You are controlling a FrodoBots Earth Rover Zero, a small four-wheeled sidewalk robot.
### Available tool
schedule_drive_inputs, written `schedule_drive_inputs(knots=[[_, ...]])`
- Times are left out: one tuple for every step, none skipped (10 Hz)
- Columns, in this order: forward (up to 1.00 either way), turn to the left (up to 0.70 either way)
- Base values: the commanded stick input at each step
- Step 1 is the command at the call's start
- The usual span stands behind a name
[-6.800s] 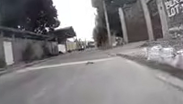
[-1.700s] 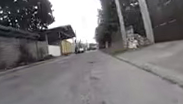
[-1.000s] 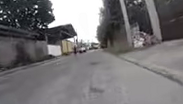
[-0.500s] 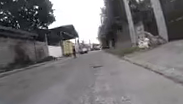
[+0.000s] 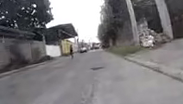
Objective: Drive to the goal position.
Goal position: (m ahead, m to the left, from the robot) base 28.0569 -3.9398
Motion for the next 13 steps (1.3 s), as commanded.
schedule_drive_inputs(knots=[[1.00, 0.00], [1.00, 0.00], [1.00, -0.26], [1.00, -0.40], [1.00, -0.33], [1.00, -0.14], [1.00, -0.04], [1.00, 0.00], [1.00, 0.00], [1.00, -0.23], [1.00, -0.37], [1.00, -0.22], [1.00, 0.00]])
